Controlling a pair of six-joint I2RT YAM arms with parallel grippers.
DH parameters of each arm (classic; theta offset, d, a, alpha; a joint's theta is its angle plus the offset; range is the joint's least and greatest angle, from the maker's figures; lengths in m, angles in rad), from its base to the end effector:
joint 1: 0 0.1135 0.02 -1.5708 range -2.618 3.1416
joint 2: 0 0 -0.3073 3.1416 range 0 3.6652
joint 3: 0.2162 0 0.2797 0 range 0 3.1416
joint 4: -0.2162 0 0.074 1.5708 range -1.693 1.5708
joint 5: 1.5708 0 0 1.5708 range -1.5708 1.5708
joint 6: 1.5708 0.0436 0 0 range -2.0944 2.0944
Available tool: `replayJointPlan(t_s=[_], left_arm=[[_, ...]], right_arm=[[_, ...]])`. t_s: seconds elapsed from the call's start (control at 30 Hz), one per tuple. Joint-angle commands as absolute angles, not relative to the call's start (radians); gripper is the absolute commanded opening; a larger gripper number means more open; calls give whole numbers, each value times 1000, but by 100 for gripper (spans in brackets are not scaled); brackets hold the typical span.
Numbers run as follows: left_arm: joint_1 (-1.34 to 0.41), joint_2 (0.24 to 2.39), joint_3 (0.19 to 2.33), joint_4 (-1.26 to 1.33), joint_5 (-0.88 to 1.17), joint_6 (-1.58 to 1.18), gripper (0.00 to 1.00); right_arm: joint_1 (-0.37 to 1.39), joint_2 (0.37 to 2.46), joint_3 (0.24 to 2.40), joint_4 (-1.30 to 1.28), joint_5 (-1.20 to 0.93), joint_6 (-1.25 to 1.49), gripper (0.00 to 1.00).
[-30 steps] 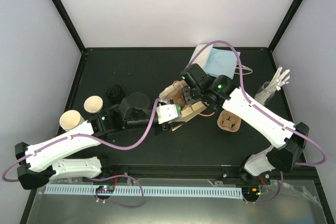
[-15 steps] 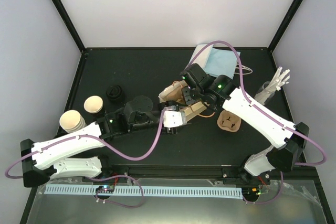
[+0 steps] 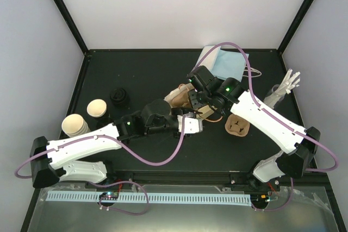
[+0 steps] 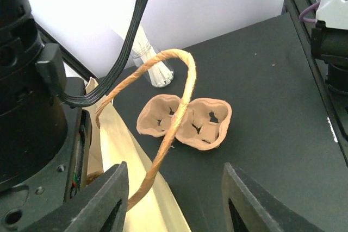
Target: Pack the takeout coffee
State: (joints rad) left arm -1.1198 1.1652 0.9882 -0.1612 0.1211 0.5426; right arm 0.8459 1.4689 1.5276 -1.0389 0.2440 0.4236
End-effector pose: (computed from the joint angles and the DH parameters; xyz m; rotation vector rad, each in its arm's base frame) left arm 0.1212 -0.2623 0.3679 1.4870 1.2441 -0.5031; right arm 0.2219 0.2346 0.3985 -0.4360 2.4824 0.2056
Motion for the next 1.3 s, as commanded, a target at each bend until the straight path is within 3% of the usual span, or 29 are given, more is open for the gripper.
replayJointPlan(t_s=[0.0,0.17,0.7,0.8,0.93,1.27], left_arm=[[-1127,1186,1037,-109,117,570,43],[-1131,1190,1051,-131,151,571,3],[-1166,1137,999,-64,400,386,2],[-1165,1136,998,-62,365,357,14],[-1163,1100,1017,-80,240,258,47],[-1107,877,1055,-226,-55,-58,73]], right_arm=[[842,1440,1555,-1032,240,414,31],[841,1441,1555,-1033,252,412,31],[840,1442,1495,-1002,349,386,31],[841,1432,1479,-1000,344,384,31],[842,1399,1445,-982,342,374,31],[855,1367,1391,-966,300,304,31]])
